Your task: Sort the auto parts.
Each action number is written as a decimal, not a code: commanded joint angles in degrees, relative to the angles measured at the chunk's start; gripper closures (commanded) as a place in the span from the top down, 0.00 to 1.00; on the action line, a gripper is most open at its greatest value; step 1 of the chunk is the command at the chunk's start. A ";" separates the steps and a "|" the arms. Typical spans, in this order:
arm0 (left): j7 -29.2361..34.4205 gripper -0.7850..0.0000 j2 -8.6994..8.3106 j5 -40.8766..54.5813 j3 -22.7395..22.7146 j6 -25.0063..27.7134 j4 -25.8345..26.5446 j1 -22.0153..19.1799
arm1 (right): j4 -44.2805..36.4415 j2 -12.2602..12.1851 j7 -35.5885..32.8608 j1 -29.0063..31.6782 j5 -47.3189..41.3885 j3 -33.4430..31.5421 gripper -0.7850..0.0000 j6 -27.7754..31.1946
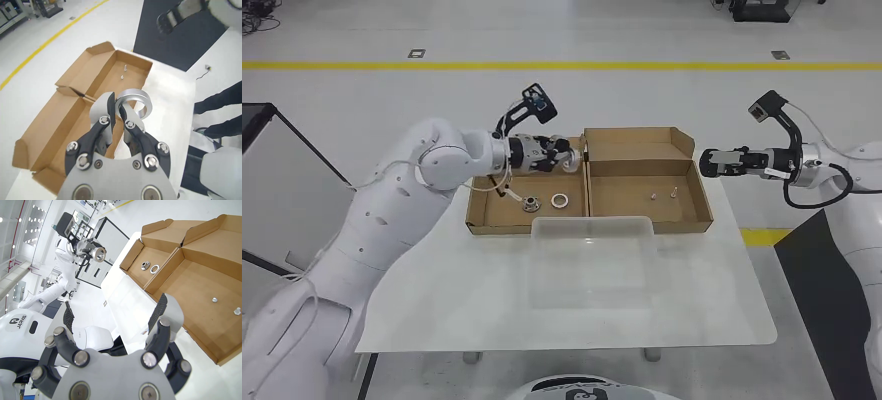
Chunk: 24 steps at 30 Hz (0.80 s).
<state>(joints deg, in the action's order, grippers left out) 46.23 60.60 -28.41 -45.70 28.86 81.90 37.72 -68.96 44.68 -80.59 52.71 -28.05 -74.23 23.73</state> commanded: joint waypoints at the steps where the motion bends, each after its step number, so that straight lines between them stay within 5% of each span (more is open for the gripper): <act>1: 1.53 0.00 0.08 -3.05 0.66 -0.26 -1.59 -0.47 | 0.00 0.00 0.00 0.00 0.00 0.00 1.00 0.00; 12: 4.36 0.00 1.75 -15.25 5.70 1.24 -11.79 -4.35 | 0.00 0.00 0.00 0.00 0.00 0.00 1.00 0.00; 24: 3.89 0.00 6.29 -26.08 14.16 0.01 -23.95 -8.56 | 0.00 0.00 0.00 0.00 0.00 0.00 1.00 0.00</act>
<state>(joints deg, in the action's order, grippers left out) 50.22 66.45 -53.37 -32.29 29.03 59.24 29.52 -68.96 44.68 -80.59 52.71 -28.05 -74.23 23.73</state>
